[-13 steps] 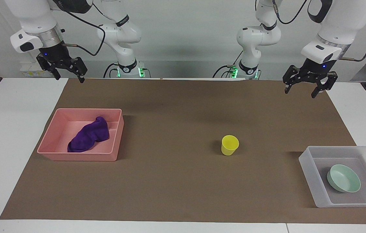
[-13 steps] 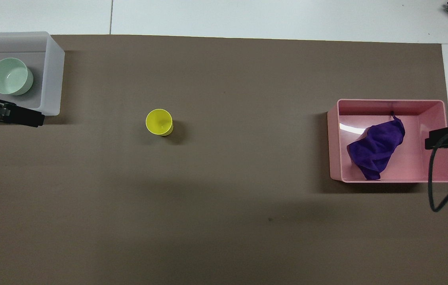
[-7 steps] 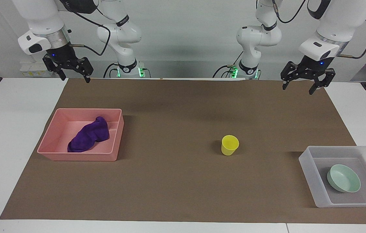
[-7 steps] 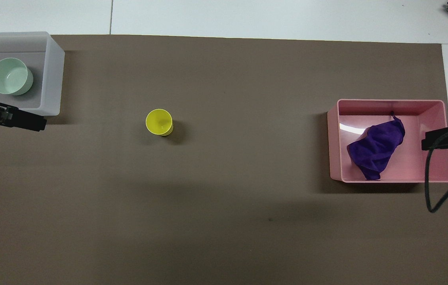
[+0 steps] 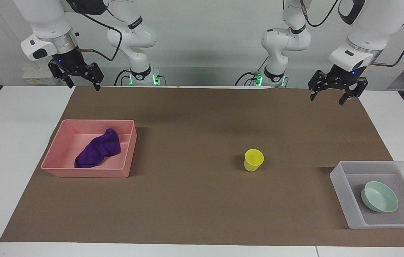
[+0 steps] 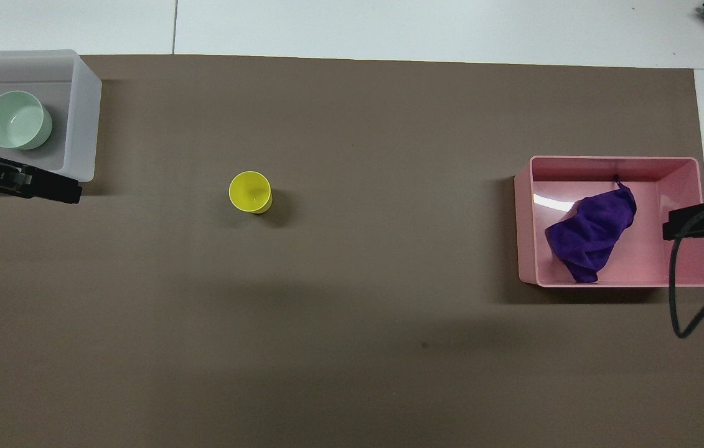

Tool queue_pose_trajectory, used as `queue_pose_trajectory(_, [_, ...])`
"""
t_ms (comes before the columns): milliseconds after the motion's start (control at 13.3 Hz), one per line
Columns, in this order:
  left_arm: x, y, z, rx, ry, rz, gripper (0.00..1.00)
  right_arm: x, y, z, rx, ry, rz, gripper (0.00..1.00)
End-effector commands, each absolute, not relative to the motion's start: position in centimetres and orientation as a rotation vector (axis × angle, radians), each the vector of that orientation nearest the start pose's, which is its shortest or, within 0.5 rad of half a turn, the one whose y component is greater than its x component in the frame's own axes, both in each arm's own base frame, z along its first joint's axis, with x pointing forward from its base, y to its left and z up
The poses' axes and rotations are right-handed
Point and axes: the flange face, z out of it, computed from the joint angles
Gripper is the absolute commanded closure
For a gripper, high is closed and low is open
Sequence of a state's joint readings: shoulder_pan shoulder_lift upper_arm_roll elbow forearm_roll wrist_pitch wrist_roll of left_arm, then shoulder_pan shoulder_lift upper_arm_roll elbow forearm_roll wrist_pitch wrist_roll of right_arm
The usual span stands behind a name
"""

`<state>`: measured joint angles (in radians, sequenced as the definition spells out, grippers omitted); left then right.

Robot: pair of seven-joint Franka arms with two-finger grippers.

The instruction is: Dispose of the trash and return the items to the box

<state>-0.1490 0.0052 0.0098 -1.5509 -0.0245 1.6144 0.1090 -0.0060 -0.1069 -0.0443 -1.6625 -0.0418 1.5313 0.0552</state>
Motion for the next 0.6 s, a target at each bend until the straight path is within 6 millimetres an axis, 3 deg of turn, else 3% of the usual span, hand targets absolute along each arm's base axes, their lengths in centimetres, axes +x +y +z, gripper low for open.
queue_pose_trajectory(0, [56.73, -9.67, 62.66, -3.137, 0.362, -0.11, 0.0, 51.21, -3.04, 64.04, -3.154, 0.175, 0.046, 0.0])
queue_pose_trajectory(376, [56.48, -8.79, 62.5, -3.138, 0.304, -0.062, 0.0, 51.08, -3.19, 63.94, -3.153, 0.175, 0.046, 0.0])
queue_pose_trajectory(526, [56.63, -9.42, 62.16, -3.142, 0.277, -0.09, 0.0, 51.08, -3.19, 63.87, -3.153, 0.173, 0.049, 0.0])
